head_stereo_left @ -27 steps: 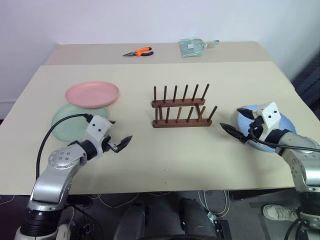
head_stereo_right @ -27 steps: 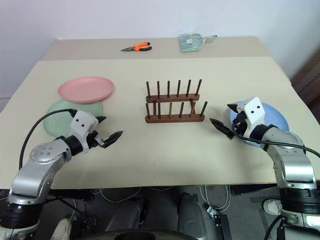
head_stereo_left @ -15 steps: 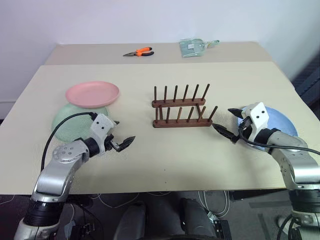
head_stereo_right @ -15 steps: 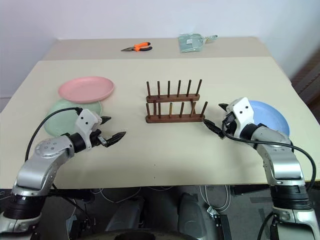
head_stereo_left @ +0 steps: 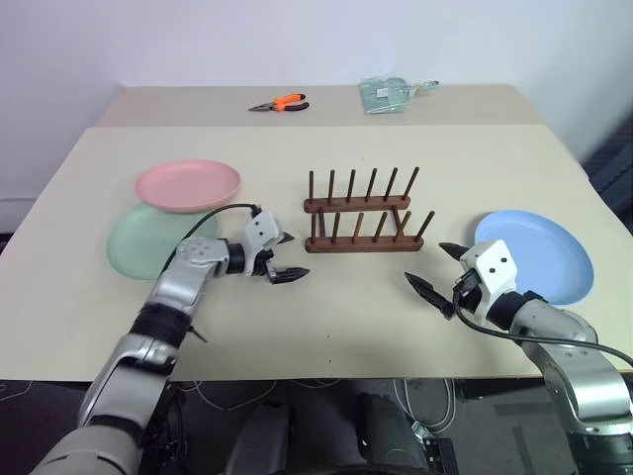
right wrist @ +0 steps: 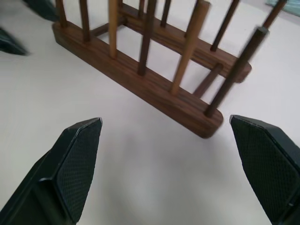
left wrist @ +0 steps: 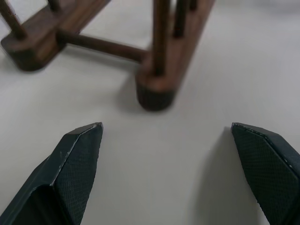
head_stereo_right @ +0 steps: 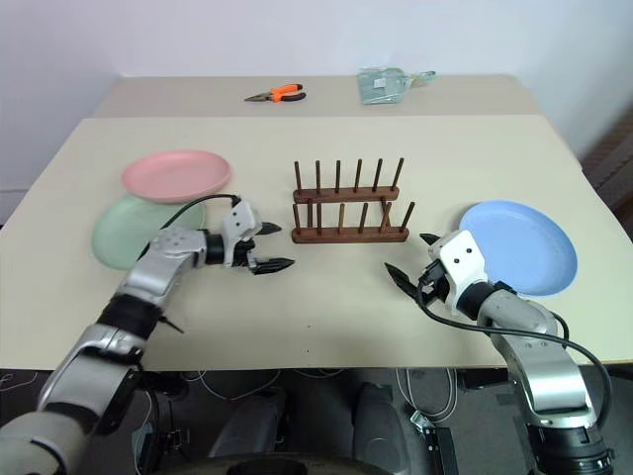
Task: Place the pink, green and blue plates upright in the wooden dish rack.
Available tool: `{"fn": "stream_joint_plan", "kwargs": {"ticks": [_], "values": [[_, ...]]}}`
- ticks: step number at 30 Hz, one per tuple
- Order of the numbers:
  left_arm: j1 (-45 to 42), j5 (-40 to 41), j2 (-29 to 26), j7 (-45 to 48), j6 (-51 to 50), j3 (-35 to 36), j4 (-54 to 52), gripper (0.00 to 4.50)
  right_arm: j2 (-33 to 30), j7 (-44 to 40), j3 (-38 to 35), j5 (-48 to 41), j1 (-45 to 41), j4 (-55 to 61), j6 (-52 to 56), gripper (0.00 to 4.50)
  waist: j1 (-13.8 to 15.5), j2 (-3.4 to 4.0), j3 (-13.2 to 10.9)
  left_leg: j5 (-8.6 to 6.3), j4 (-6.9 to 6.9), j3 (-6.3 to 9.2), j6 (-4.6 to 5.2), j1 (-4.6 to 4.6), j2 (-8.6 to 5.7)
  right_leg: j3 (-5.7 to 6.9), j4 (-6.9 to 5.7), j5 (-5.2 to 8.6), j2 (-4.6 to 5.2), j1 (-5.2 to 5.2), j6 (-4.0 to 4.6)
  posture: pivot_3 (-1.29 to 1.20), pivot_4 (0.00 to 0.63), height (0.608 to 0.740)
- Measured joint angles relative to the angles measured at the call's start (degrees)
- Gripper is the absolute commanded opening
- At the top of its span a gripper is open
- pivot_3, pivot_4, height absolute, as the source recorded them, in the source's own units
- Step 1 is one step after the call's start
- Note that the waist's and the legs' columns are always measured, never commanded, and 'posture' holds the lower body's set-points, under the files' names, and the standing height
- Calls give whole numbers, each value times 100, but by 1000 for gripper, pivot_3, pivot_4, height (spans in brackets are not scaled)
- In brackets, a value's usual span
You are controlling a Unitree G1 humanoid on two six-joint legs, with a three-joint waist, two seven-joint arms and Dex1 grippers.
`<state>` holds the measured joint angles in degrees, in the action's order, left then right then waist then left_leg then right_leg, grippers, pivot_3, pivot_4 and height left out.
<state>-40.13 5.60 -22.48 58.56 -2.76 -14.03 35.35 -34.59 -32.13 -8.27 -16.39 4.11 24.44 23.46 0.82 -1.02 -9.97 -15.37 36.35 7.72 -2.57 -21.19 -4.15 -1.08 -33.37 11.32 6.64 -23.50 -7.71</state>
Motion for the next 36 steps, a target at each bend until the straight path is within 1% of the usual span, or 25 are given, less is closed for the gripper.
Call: {"fn": "stream_joint_plan", "kwargs": {"ticks": [2,6,7,8,13,17,20,22,23,25,26,27,28,29,30,31,32,34,35,36], "values": [[-219,-28,172,-5,271,13,491,3202,14,88,-17,27,73,94,3,4500,1,-2,1,-1,2,1,1,1,0,1,1,1,1,4,-2,0,150,740],[-364,-58,378,72,652,72,955,1013,34,197,-21,61,172,135,1,4500,-11,-2,3,-1,1,2,2,4,0,1,-2,4,0,4,-7,0,150,740],[-361,-60,432,92,722,83,976,756,34,220,-22,72,172,135,-2,4500,-13,-2,3,-1,1,1,2,5,1,1,-2,3,0,4,-6,0,150,740],[-372,-84,433,57,727,141,993,728,33,228,-22,90,172,135,-11,4500,-17,-2,3,-1,1,3,1,5,2,2,-4,3,-1,4,-6,0,150,740],[-58,-124,225,469,856,133,568,728,-82,107,-142,161,222,104,-52,4500,-33,0,4,-2,-5,1,3,10,2,1,-6,2,-2,4,-5,0,150,740],[306,-122,-141,1018,912,51,-85,728,-470,-317,-354,40,485,104,-3,4500,-27,0,4,-2,-6,1,4,9,3,0,-5,3,-2,4,-5,0,150,740],[626,-28,-480,1555,758,-44,-734,728,-747,-693,-515,-90,786,125,91,4500,-25,0,4,-3,-6,1,5,8,4,0,-3,4,-1,5,-4,0,150,740],[738,21,-569,1772,604,-85,-1008,1792,-843,-838,-585,-144,907,127,150,4500,-21,0,4,-3,-4,1,6,8,4,0,-4,4,-1,5,-3,0,150,740],[784,36,-584,1825,545,-90,-1086,2180,-866,-879,-610,-153,928,128,155,4500,-19,0,4,-3,-3,1,6,7,4,0,-4,4,-1,5,-3,0,150,740],[810,62,-574,1849,462,-95,-1132,3162,-909,-912,-625,-155,953,128,158,4500,-10,0,4,-3,-1,2,6,6,4,0,-3,6,-1,5,-4,0,150,740],[810,55,-568,1821,449,-94,-1133,3751,-919,-926,-625,-153,951,128,158,4500,-9,0,4,-3,-1,1,6,6,4,0,-3,6,-1,6,-6,0,150,740],[811,7,-567,1717,457,-93,-1130,4278,-921,-939,-625,-153,951,128,161,4236,-10,0,4,-3,0,2,6,6,4,0,-3,9,0,6,-10,0,150,740],[810,-12,-568,1598,455,-85,-1130,4500,-922,-958,-625,-163,950,128,173,3940,-11,0,4,-3,-1,2,6,6,4,0,-3,10,0,6,-13,0,150,740],[819,-16,-582,1489,443,-71,-1133,4500,-927,-992,-622,-185,949,134,205,3589,-10,0,4,-3,-1,2,6,7,4,0,-4,15,0,6,-21,0,150,740],[864,-14,-614,1417,420,-51,-1179,4383,-932,-1022,-611,-199,948,163,243,3135,-11,1,5,-3,-1,2,6,8,4,0,-4,16,0,6,-22,0,150,740],[952,-4,-667,1362,347,-28,-1299,4092,-936,-1055,-599,-217,952,225,277,2614,-18,4,7,-3,-3,2,6,10,5,-1,-5,16,0,6,-23,0,150,740],[1086,16,-728,1319,228,9,-1460,3662,-937,-1080,-579,-243,958,308,312,2049,-35,9,11,-3,-7,0,6,14,7,-1,-6,16,0,6,-23,0,150,740],[1514,182,-955,1216,-186,164,-2039,2737,-932,-1109,-451,-269,975,488,387,1072,-99,7,14,-4,-18,-2,5,26,15,-2,-10,19,-4,7,-22,0,150,740],[1744,294,-1119,1186,-441,273,-2364,2208,-922,-1106,-351,-272,981,564,415,487,-147,6,15,-4,-22,-1,5,29,18,-2,-13,25,-6,7,-13,0,150,740],[1976,396,-1284,1175,-717,374,-2706,1690,-905,-1101,-258,-272,1007,627,444,31,-173,8,16,-5,-25,-4,6,35,22,-4,-14,31,-7,8,-5,0,150,740]]}}
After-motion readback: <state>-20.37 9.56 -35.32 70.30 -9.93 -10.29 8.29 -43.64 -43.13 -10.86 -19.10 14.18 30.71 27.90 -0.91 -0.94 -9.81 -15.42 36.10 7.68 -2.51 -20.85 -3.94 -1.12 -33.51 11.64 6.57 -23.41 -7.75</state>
